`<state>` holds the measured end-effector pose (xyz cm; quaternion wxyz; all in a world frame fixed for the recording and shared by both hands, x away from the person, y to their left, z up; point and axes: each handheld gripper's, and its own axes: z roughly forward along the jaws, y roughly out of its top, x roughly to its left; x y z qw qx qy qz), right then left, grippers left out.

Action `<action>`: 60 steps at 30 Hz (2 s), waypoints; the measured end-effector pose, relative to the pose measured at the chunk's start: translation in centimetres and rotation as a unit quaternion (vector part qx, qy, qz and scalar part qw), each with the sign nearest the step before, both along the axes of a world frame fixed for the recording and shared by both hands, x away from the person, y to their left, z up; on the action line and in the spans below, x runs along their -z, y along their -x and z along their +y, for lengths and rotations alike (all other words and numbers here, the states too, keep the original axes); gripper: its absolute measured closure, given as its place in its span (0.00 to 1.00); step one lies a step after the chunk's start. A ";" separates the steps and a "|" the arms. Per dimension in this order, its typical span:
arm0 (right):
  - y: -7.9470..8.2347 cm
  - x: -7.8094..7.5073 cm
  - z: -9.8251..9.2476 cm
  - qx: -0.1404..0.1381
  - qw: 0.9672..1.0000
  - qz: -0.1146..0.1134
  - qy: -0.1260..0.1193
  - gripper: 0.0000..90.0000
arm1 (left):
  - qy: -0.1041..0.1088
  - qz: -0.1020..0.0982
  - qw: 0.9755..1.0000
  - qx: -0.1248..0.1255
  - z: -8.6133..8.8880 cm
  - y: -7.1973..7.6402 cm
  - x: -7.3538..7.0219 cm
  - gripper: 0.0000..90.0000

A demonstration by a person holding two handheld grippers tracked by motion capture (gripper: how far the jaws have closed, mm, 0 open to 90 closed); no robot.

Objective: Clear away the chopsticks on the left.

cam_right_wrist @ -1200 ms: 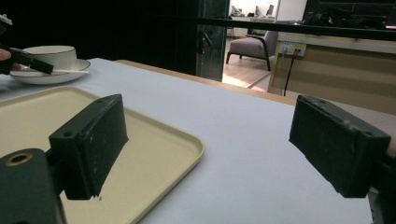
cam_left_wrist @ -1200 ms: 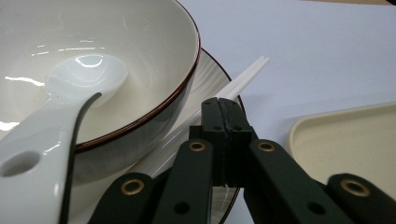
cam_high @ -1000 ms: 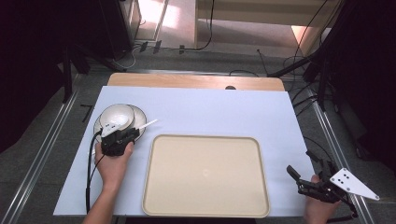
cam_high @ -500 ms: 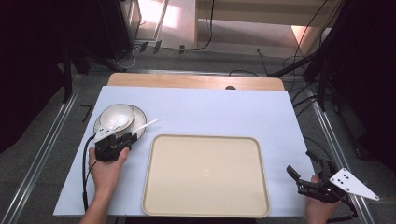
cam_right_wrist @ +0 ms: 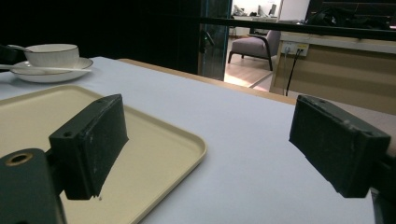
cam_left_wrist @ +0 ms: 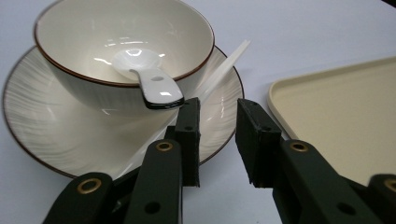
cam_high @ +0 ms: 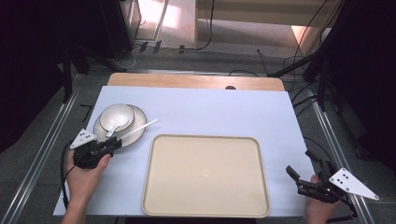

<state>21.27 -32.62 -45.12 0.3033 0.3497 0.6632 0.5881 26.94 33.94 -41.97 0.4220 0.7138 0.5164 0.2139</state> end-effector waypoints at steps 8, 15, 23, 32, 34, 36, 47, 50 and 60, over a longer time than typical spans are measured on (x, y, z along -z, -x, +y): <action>0.0 0.0 -0.1 -0.001 1.000 -0.001 0.000 0.13 | -0.009 0.016 0.999 0.026 1.4 0.2 -0.4 0.77; 0.1 0.0 -0.1 0.002 1.000 -0.002 0.001 0.13 | -0.029 0.025 0.999 0.019 2.0 0.3 -0.3 0.78; 0.0 0.0 -0.1 0.001 1.000 0.002 0.001 0.13 | -0.042 0.029 0.999 -0.002 3.7 0.4 -0.2 0.80; 0.0 0.0 0.0 -0.001 1.000 0.002 0.002 0.13 | -0.071 0.033 0.997 -0.010 3.7 0.3 0.1 0.80; 0.0 0.0 0.0 -0.001 1.000 0.001 0.003 0.13 | -0.074 0.033 0.997 -0.009 3.6 0.2 0.3 0.80; 0.0 0.1 0.0 0.000 1.000 0.003 0.002 0.13 | -0.079 0.037 0.996 -0.006 3.4 0.2 0.4 0.80; 0.0 0.1 0.0 -0.001 1.000 0.003 0.003 0.13 | -0.087 0.036 0.996 0.000 2.9 0.0 0.5 0.78; 0.0 0.1 0.0 -0.001 1.000 0.003 0.003 0.13 | -0.087 0.035 0.996 0.000 3.0 0.0 0.5 0.78; 0.0 0.1 0.0 -0.001 1.000 0.003 0.003 0.13 | -0.088 0.036 0.995 -0.010 3.3 0.0 0.6 0.78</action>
